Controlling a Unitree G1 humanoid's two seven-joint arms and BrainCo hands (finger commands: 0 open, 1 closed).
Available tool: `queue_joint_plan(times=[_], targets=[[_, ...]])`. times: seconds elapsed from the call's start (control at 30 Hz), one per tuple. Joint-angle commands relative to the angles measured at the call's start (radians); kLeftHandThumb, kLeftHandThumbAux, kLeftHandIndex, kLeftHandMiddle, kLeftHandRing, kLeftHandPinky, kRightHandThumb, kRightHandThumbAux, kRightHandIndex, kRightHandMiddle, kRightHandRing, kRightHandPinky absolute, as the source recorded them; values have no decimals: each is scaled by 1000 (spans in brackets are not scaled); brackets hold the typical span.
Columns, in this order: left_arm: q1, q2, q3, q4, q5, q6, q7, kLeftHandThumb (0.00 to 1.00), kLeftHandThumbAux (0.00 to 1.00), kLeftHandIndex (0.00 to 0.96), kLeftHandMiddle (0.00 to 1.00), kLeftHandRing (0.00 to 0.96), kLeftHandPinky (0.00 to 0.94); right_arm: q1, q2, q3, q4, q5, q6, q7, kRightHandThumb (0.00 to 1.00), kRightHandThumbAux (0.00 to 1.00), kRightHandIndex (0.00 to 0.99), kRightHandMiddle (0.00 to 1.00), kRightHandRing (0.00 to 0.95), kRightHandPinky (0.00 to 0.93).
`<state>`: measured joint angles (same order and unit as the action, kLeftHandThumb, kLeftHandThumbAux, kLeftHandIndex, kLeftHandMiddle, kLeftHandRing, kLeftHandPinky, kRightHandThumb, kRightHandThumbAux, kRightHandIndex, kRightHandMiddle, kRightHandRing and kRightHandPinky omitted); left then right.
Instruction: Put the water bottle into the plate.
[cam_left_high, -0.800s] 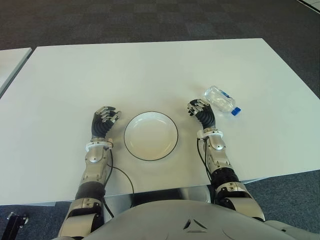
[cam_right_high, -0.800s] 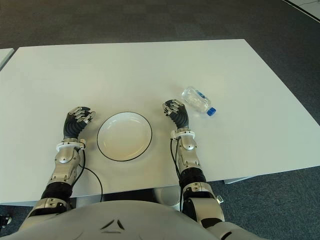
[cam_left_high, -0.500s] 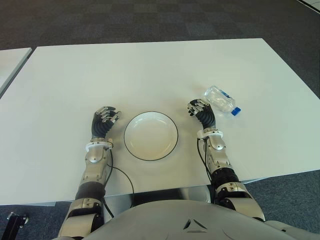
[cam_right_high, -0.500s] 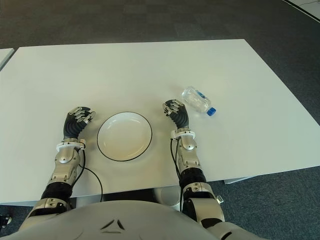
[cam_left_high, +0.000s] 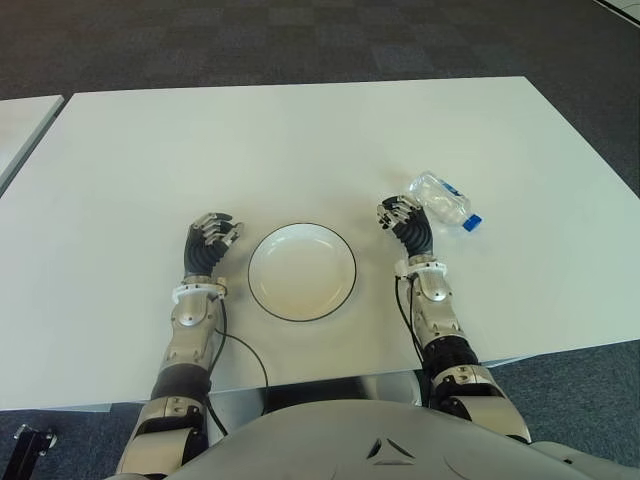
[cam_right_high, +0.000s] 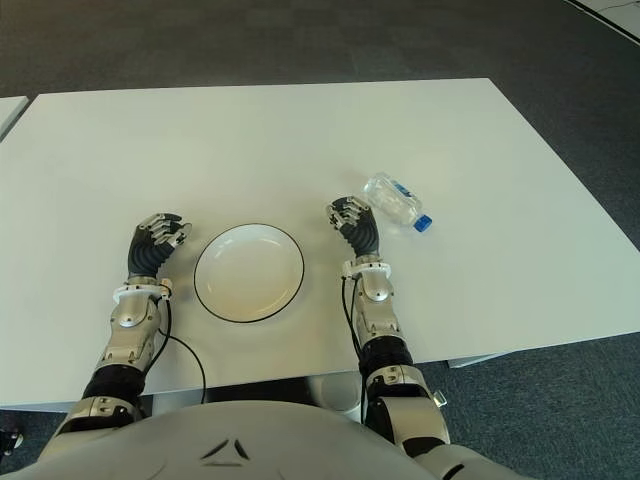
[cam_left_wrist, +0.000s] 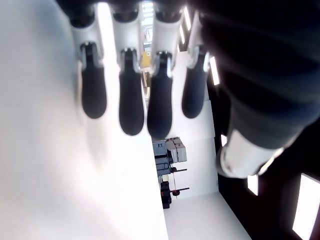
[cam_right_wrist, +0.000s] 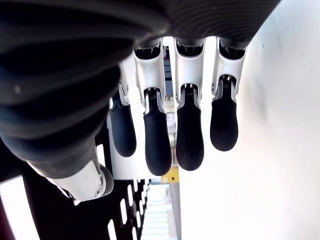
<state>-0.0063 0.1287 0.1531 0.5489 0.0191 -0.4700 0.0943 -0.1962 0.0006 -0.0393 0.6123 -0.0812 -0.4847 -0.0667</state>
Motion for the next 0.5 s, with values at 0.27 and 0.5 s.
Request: queue_joint_plan(times=[0.27,0.5], targets=[[11,-4,2,5,-1,3,-1,702,715,431,547,534,508,35,-75,73,-60,-319,-116,-290,689,730,412,424,432,422],[13,-6,-1,-2,0,12,1,702,715,430,548,536,511,-4,-192,131,-76,-579,-45,-507,424,612,129,171,184,203]])
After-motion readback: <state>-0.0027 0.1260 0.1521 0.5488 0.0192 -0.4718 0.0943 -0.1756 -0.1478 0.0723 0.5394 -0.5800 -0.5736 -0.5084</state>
